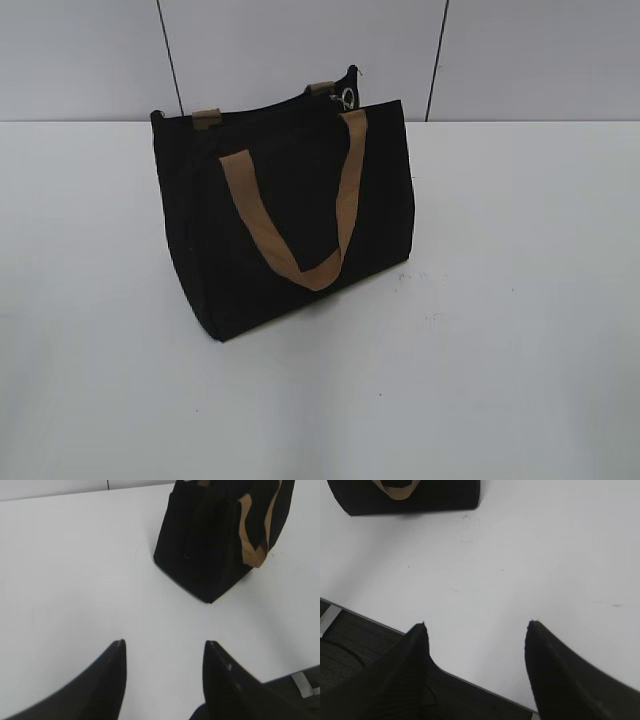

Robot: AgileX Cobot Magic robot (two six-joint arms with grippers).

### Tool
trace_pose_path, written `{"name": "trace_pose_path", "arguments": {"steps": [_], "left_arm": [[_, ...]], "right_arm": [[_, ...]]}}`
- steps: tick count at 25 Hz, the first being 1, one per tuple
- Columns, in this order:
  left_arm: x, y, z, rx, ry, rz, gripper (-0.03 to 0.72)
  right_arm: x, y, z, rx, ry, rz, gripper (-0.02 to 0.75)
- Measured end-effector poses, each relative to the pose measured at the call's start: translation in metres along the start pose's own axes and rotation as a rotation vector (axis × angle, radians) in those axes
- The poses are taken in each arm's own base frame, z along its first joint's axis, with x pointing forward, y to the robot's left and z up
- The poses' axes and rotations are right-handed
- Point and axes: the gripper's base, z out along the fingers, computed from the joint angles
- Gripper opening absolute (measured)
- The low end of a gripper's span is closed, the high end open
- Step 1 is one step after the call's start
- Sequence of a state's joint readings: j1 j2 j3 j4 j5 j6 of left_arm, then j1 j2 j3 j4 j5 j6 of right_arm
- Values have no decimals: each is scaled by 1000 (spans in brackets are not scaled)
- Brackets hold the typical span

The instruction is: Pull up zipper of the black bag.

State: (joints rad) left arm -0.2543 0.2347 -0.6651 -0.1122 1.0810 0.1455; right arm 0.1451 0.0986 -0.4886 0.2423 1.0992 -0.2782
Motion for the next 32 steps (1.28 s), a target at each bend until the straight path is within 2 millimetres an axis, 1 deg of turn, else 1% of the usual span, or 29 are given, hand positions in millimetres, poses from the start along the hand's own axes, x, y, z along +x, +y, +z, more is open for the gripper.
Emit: {"name": "trace_pose_path", "arguments": {"steps": [3, 5, 10, 13, 32], "left_arm": [[19, -2, 9, 11, 2, -9, 375], [27, -3, 11, 17, -4, -12, 375], [38, -5, 3, 16, -69, -7, 375], [43, -6, -3, 14, -114, -3, 375], [44, -7, -5, -24, -128, -25, 375]], "right_arm": [[0, 0, 0, 13, -1, 9, 473], [0, 0, 0, 50, -7, 31, 473], [6, 4, -9, 156, -88, 66, 472], [6, 5, -9, 179, -93, 81, 472], [6, 6, -9, 163, -99, 89, 472]]}}
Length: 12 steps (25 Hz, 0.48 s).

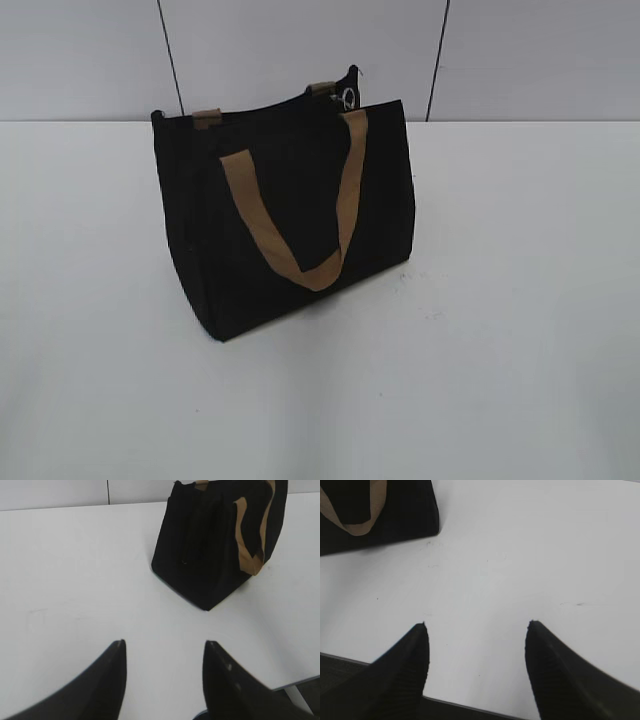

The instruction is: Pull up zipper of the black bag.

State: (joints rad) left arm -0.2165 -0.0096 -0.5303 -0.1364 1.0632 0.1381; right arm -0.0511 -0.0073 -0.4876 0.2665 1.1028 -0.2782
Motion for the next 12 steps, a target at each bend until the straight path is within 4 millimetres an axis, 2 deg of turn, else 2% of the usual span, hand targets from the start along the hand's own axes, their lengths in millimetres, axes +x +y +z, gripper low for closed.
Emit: {"name": "trace_pose_path", "arguments": {"steps": [7, 12], "left_arm": [[-1, -1, 2, -124, 2, -57, 373], [-1, -1, 2, -134, 2, -61, 373]], "right_arm": [[0, 0, 0, 0, 0, 0, 472], [0, 0, 0, 0, 0, 0, 472]]}}
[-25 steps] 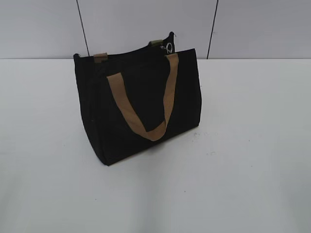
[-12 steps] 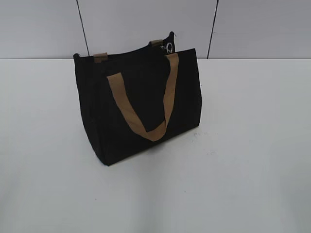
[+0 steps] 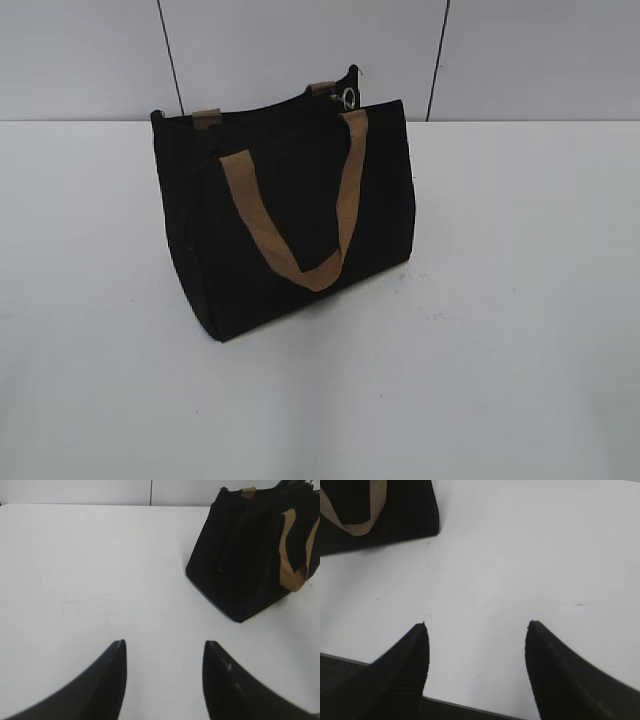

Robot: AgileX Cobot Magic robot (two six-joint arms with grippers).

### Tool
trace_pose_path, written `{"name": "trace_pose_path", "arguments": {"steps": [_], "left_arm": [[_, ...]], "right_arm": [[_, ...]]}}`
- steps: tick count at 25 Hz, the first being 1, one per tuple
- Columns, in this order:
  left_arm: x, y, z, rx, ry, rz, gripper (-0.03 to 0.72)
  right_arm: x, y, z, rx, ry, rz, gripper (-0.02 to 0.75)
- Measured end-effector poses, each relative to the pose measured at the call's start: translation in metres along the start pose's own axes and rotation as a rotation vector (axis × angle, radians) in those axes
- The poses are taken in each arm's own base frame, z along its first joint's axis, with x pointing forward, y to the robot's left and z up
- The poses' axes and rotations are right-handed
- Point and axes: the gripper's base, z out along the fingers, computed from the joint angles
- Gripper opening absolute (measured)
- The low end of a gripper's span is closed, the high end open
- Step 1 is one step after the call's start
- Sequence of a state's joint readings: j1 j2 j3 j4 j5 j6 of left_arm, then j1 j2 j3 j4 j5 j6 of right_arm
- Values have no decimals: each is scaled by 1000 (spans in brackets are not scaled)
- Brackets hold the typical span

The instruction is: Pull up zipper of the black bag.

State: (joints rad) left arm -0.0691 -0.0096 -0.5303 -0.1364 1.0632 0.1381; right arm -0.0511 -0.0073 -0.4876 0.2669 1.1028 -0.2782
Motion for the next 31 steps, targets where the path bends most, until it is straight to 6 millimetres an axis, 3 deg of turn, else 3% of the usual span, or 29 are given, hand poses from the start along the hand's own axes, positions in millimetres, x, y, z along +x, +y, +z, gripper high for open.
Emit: {"name": "trace_pose_path", "arguments": {"steps": [13, 23, 31], "left_arm": [[0, 0, 0, -28, 1, -11, 367], [0, 0, 0, -25, 5, 64, 241], [0, 0, 0, -24, 5, 66, 229]], "right_arm": [[-2, 5, 0, -54, -21, 30, 472], [-2, 5, 0, -55, -23, 30, 472], [-2, 5, 0, -55, -23, 30, 472]]}}
